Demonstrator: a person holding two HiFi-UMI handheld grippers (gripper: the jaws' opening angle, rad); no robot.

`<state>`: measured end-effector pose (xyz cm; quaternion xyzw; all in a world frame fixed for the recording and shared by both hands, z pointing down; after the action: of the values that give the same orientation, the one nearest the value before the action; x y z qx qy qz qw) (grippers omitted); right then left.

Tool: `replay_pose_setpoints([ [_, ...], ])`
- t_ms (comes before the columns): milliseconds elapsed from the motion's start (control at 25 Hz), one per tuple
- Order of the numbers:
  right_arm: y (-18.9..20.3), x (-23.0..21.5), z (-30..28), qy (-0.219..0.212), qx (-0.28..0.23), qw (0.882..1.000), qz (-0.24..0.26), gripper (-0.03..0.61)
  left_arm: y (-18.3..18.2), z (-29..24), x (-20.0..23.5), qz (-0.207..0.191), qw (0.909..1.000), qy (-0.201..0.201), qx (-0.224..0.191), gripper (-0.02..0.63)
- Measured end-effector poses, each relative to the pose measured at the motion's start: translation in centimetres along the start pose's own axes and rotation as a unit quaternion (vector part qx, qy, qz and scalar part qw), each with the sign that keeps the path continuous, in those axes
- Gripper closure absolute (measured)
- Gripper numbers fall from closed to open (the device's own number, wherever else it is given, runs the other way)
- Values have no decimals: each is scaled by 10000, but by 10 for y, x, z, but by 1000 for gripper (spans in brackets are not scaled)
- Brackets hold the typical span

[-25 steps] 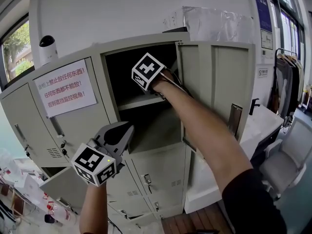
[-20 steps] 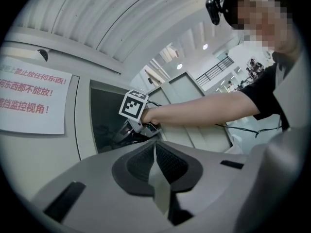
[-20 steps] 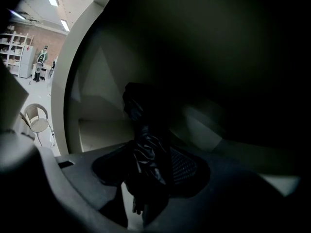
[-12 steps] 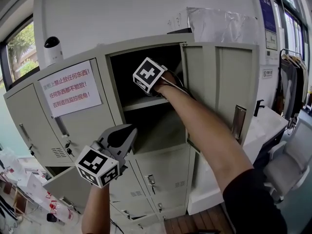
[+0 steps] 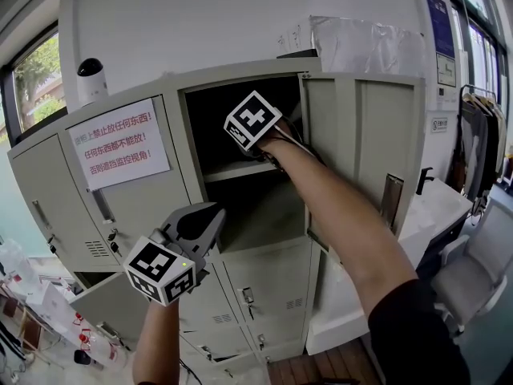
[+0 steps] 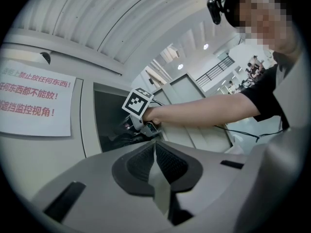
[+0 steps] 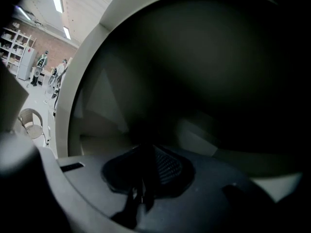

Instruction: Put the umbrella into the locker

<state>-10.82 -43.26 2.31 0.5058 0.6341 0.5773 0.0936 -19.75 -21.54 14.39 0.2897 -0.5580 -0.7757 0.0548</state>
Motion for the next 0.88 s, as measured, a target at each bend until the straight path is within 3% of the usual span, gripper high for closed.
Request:
replay_pose_setpoints([
  [480,-31,31,53,-102,-1031,9942,285,545,-7,-9,-4,140,9996,139,-194,586],
  [880,-35,55,108,-128,-2084,9779,144,561,-24,-12,8,378,9973,6,-624,586],
])
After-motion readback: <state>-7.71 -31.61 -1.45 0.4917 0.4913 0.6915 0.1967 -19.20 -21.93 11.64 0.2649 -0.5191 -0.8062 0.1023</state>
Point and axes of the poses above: the fingertips, and each gripper's own axes: z backward along the fingers, x to its left, y out of its underside, the point moved 8 cm from there along z, backward along the fingers, and after that the axes turned 9 degrees about -y, right-handed, at the moved point
